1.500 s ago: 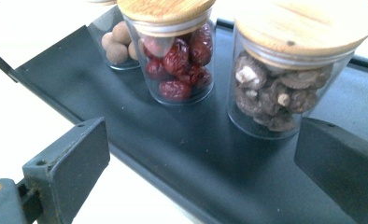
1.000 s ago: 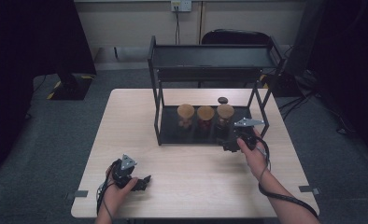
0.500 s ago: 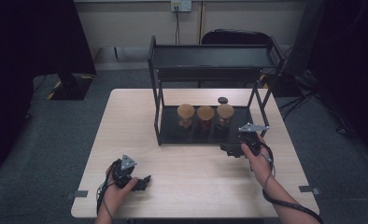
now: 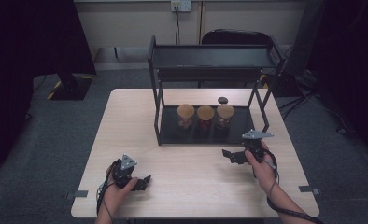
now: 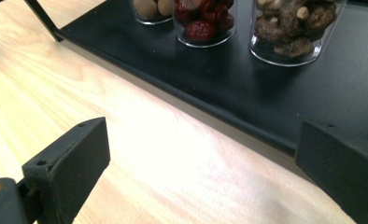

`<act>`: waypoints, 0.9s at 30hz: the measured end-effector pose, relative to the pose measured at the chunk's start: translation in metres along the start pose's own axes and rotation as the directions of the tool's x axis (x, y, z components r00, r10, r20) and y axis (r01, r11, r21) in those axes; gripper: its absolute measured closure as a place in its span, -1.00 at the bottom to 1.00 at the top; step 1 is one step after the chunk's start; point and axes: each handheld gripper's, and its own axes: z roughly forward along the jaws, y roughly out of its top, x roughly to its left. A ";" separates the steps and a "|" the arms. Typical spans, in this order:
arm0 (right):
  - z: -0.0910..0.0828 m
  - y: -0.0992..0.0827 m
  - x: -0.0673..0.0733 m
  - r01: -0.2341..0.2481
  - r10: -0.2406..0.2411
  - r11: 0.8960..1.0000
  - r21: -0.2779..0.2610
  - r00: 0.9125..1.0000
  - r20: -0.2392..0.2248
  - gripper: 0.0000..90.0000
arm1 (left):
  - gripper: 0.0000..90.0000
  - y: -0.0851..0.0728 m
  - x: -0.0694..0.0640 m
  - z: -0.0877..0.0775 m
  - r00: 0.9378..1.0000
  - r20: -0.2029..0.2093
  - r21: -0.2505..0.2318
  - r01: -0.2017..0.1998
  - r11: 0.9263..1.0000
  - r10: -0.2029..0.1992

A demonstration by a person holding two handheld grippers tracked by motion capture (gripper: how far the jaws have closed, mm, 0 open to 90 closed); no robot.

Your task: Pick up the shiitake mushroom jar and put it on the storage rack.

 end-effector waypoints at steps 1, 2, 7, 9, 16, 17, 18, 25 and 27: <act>-0.001 -0.001 0.000 0.001 -0.001 1.000 0.001 1.000 0.003 -0.94 | -1.00 0.000 0.000 0.000 1.000 0.000 0.000 0.000 1.000 0.000; -0.001 -0.002 0.000 0.002 -0.002 1.000 0.000 1.000 0.002 -0.94 | -1.00 0.000 0.000 0.000 1.000 0.000 0.000 0.000 1.000 0.000; -0.005 -0.009 0.000 -0.001 0.001 1.000 0.002 1.000 -0.001 -0.94 | -1.00 0.000 0.000 0.000 1.000 0.000 0.000 0.000 1.000 0.000; -0.007 -0.011 0.000 0.000 0.000 1.000 0.002 1.000 -0.002 -0.94 | -1.00 0.000 0.000 0.000 1.000 0.000 0.000 0.000 1.000 0.000; -0.014 -0.018 0.000 0.010 -0.010 1.000 0.007 1.000 0.000 -0.94 | -1.00 0.000 0.000 0.000 1.000 0.000 0.000 0.000 1.000 0.000; -0.015 -0.020 0.000 0.010 -0.010 1.000 0.008 1.000 -0.001 -0.94 | -1.00 0.000 0.000 0.000 1.000 0.000 0.000 0.000 1.000 0.000; -0.016 -0.021 0.000 0.012 -0.012 1.000 0.009 1.000 0.002 -0.94 | -1.00 0.000 0.000 0.000 1.000 0.000 0.000 0.000 1.000 0.000; -0.022 -0.027 0.000 0.014 -0.014 1.000 0.011 1.000 -0.002 -0.94 | -1.00 0.000 0.000 0.000 1.000 0.000 0.000 0.000 1.000 0.000; -0.024 -0.029 -0.001 0.014 -0.014 1.000 0.011 1.000 -0.001 -0.94 | -1.00 0.000 0.000 0.000 1.000 0.000 0.000 0.000 1.000 0.000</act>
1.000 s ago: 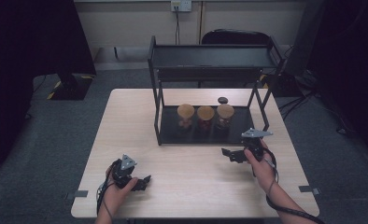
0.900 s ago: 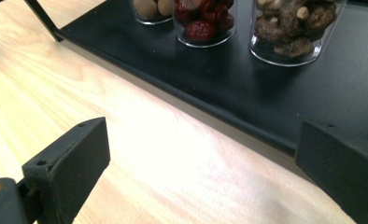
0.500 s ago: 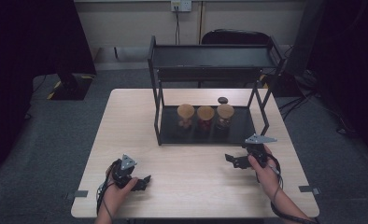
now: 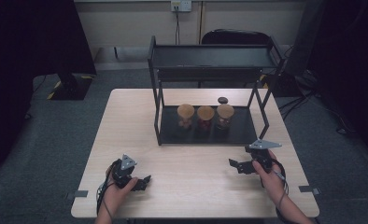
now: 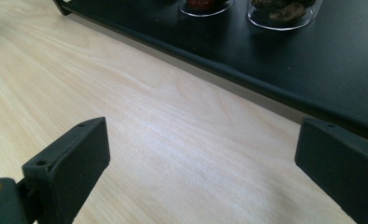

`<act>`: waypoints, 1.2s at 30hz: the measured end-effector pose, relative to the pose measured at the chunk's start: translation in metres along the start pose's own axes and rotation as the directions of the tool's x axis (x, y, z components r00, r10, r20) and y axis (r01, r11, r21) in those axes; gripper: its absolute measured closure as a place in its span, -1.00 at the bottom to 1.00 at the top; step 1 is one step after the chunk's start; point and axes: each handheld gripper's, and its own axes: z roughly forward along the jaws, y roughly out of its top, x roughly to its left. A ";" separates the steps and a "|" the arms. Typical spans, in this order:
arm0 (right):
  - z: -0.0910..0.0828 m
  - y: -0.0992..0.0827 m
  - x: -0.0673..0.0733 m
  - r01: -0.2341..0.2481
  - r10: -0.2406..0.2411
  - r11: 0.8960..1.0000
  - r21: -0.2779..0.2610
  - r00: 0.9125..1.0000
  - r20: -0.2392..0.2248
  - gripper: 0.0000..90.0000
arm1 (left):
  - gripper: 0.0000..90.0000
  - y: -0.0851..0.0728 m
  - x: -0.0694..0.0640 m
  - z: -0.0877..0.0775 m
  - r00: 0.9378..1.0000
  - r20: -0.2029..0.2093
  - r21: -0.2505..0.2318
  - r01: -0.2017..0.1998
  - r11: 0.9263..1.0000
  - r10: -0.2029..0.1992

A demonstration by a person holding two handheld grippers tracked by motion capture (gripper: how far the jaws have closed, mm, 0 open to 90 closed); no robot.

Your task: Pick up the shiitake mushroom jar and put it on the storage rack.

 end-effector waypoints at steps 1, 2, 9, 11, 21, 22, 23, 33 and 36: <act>-0.001 -0.001 0.000 0.001 -0.001 1.000 -0.002 1.000 -0.001 -0.94 | -1.00 0.000 0.000 0.000 1.000 0.000 0.000 0.000 1.000 0.000; -0.002 -0.002 -0.001 0.001 -0.001 1.000 0.000 1.000 0.000 -0.94 | -1.00 0.000 0.000 0.000 1.000 0.000 0.000 0.000 1.000 0.000; -0.009 -0.011 -0.002 0.007 -0.007 1.000 0.012 1.000 0.000 -0.94 | -1.00 0.000 0.000 0.000 1.000 0.000 0.000 0.000 1.000 0.000; -0.010 -0.014 -0.002 0.006 -0.006 1.000 0.011 1.000 -0.003 -0.94 | -1.00 0.000 0.000 0.000 1.000 0.000 0.000 0.000 1.000 0.000; -0.020 -0.021 -0.002 0.015 -0.015 1.000 0.016 1.000 -0.013 -0.94 | -1.00 0.000 0.000 0.000 1.000 0.000 0.000 0.000 1.000 0.000; -0.021 -0.022 -0.002 0.019 -0.019 1.000 0.018 1.000 -0.011 -0.94 | -1.00 0.000 0.000 0.000 1.000 0.000 0.000 0.000 1.000 0.000; -0.022 -0.023 -0.002 0.022 -0.022 1.000 0.020 1.000 -0.011 -0.94 | -1.00 0.000 0.000 0.000 1.000 0.000 0.000 0.000 1.000 0.000; -0.037 -0.037 -0.009 0.040 -0.040 0.998 0.052 0.999 -0.007 -0.95 | -1.00 0.000 0.000 0.000 1.000 0.000 0.000 0.000 1.000 0.000; -0.043 -0.041 -0.010 0.049 -0.048 0.997 0.062 0.999 -0.008 -0.95 | -1.00 0.000 0.000 0.000 1.000 0.000 0.000 0.000 1.000 0.000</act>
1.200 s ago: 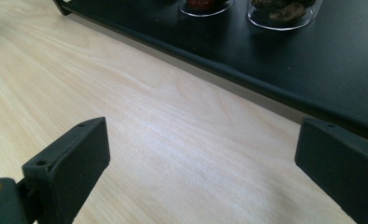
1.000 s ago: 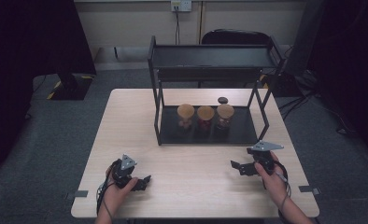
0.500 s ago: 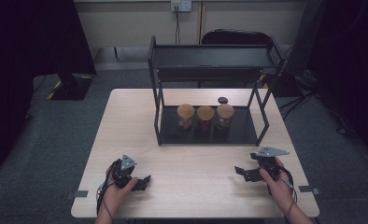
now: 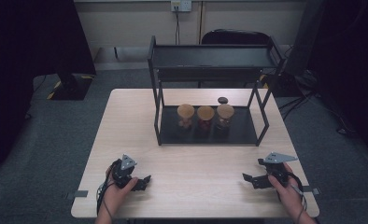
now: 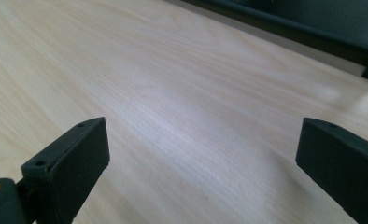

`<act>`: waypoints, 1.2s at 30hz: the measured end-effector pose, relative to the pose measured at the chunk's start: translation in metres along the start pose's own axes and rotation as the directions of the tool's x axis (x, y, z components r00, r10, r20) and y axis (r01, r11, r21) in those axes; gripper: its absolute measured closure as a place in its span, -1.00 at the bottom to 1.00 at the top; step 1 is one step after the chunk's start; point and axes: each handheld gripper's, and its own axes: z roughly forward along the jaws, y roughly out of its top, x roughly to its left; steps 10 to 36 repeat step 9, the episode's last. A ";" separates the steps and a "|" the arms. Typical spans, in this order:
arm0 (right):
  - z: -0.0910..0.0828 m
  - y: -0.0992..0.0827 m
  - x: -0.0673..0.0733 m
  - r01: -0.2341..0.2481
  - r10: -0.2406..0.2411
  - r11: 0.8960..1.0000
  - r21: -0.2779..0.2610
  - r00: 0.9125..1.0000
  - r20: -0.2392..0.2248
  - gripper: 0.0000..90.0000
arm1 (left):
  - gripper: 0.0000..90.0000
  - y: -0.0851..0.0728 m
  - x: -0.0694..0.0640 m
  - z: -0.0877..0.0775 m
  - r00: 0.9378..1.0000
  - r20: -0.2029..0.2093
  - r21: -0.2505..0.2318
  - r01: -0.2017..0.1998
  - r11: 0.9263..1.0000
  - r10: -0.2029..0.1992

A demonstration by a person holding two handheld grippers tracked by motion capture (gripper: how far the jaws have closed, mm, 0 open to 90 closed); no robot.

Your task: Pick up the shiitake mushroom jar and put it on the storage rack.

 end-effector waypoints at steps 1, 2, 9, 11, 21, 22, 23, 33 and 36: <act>-0.002 -0.002 0.000 0.002 -0.002 1.000 0.003 1.000 0.001 -0.95 | -1.00 0.000 0.000 0.000 1.000 0.000 0.000 0.000 1.000 0.000; -0.003 -0.004 -0.001 0.004 -0.004 1.000 0.007 1.000 0.002 -0.95 | -1.00 0.000 0.000 0.000 1.000 0.000 0.001 0.000 1.000 0.000; -0.008 -0.015 0.000 0.040 -0.041 0.998 0.046 0.999 0.025 -0.95 | -1.00 0.000 0.000 0.000 1.000 0.000 0.000 0.000 1.000 0.000; -0.008 -0.015 0.000 0.040 -0.041 0.998 0.046 0.999 0.025 -0.95 | -1.00 0.000 0.000 0.000 1.000 0.000 0.000 0.000 1.000 0.000; -0.008 -0.015 0.000 0.040 -0.041 0.998 0.046 0.999 0.025 -0.95 | -1.00 0.000 0.000 0.000 1.000 0.000 0.000 0.000 1.000 0.000; -0.008 -0.015 0.000 0.040 -0.041 0.998 0.046 0.999 0.025 -0.95 | -1.00 0.000 0.000 0.000 1.000 0.000 0.000 0.000 1.000 0.000; -0.008 -0.015 0.000 0.040 -0.041 0.998 0.046 0.999 0.025 -0.95 | -1.00 0.000 0.000 0.000 1.000 0.000 0.000 0.000 1.000 0.000; -0.008 -0.015 0.000 0.040 -0.041 0.998 0.046 0.999 0.025 -0.95 | -1.00 0.000 0.000 0.000 1.000 0.000 0.000 0.000 1.000 0.000; -0.008 -0.015 0.000 0.040 -0.041 0.998 0.046 0.999 0.025 -0.95 | -1.00 0.000 0.000 0.000 1.000 0.000 0.000 0.000 1.000 0.000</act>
